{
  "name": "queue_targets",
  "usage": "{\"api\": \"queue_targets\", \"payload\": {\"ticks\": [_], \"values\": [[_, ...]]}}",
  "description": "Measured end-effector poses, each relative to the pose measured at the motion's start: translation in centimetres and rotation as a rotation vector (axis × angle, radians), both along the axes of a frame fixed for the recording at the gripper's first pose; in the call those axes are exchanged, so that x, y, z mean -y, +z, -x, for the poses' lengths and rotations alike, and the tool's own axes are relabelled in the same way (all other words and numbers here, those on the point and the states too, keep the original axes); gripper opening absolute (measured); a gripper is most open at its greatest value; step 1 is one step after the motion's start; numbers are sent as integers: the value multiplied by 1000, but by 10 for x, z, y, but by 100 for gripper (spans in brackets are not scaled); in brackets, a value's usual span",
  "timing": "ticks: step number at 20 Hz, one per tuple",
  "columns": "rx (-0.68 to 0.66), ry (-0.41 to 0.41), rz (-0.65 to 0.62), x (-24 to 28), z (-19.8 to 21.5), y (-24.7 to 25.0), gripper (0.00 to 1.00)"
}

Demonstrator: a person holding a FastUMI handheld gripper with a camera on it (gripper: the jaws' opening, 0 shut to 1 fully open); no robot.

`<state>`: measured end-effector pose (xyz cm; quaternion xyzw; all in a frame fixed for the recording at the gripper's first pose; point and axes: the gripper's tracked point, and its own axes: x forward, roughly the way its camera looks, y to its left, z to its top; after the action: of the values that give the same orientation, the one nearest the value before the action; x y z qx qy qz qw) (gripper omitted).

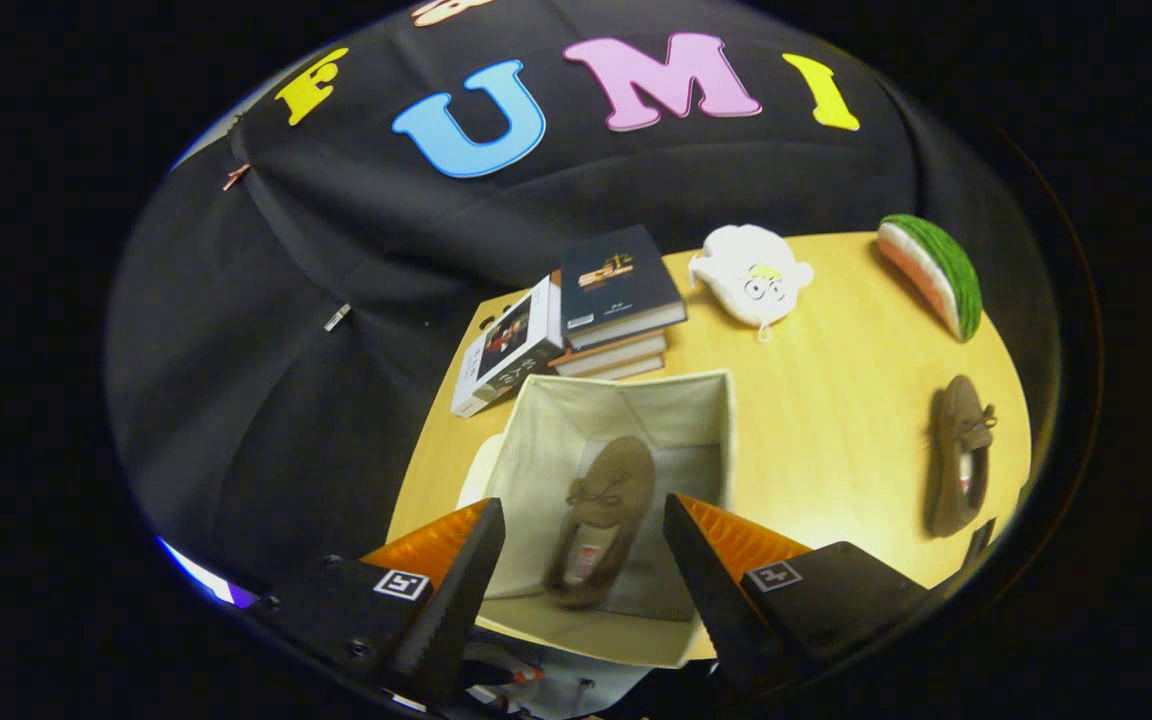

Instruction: Open the storage box then place both shoes into the box .Put the left shoe in first, then the right shoe, with the right side of both shoes facing outward in a uniform manner.

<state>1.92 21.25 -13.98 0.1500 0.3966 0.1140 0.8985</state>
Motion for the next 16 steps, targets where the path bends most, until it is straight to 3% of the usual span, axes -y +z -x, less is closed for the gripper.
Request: {"api": "queue_targets", "payload": {"ticks": [6,11,16], "values": [[70,-58,13,80,4,41,99],[65,-117,80,173,2,20,99],[-21,-117,83,253,6,-13,99]]}}
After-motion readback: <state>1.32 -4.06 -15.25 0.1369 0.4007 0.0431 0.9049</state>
